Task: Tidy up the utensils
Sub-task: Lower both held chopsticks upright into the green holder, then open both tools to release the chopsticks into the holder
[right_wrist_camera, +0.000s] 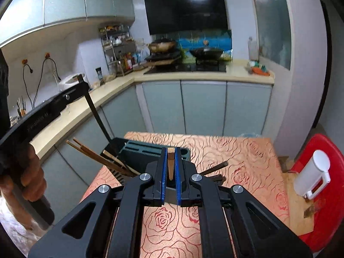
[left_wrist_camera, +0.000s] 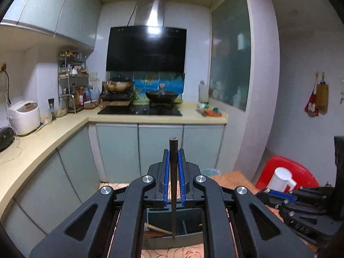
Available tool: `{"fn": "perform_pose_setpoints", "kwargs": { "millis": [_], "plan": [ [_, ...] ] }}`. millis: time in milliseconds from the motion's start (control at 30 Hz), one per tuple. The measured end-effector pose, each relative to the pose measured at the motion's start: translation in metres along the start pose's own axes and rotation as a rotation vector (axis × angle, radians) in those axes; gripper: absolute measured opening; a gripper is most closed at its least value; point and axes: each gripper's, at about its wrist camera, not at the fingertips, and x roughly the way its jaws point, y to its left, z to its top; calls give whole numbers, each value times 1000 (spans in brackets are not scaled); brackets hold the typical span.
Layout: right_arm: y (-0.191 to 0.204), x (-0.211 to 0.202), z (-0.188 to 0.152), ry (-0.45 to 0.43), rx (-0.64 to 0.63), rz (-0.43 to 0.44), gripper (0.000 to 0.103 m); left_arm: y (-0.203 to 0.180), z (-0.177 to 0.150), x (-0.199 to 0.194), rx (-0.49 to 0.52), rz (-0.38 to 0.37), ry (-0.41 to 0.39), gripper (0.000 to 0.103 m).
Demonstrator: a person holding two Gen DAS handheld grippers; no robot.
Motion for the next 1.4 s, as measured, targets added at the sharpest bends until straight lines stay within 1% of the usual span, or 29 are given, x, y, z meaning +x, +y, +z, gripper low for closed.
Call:
{"fn": "perform_pose_setpoints", "kwargs": {
  "millis": [133, 300, 467, 633, 767, 867, 1000, 1133, 1233, 1300, 1333, 1367, 1400],
  "plan": [
    [-1, 21, -6, 43, 6, -15, 7, 8, -13, 15, -15, 4, 28, 8],
    [-3, 31, -11, 53, 15, -28, 7, 11, -19, 19, -22, -3, 43, 7],
    [-7, 28, -9, 39, 28, -31, 7, 6, 0, 3, -15, -32, 5, 7],
    [-9, 22, -3, 21, 33, -30, 7, -4, 23, -10, 12, -17, -46, 7],
    [-9, 18, 1, 10, 31, -25, 7, -9, 33, -7, 9, -8, -67, 7],
    [-9, 18, 2, 12, 30, -26, 7, -13, 28, 2, 18, 0, -59, 7],
    [-8, 21, 1, 22, 23, -27, 7, -16, 13, 18, 45, 22, -26, 7],
    [-4, 27, -1, 39, 11, -27, 7, -13, 1, 31, 26, 23, 12, 7],
    [-2, 31, -2, 47, 4, -23, 7, -12, -3, 32, 24, 26, 24, 8],
    [-1, 32, -2, 48, 8, -15, 8, -10, -2, 30, 22, 22, 26, 11],
    [-1, 33, -1, 49, 11, -9, 10, -9, -1, 29, 20, 21, 27, 22],
    [-2, 33, -1, 47, 11, -7, 10, -8, 1, 27, 16, 21, 24, 36],
    [-1, 32, -1, 44, 9, -8, 15, -7, 2, 23, 13, 24, 17, 41]
  ]
}}
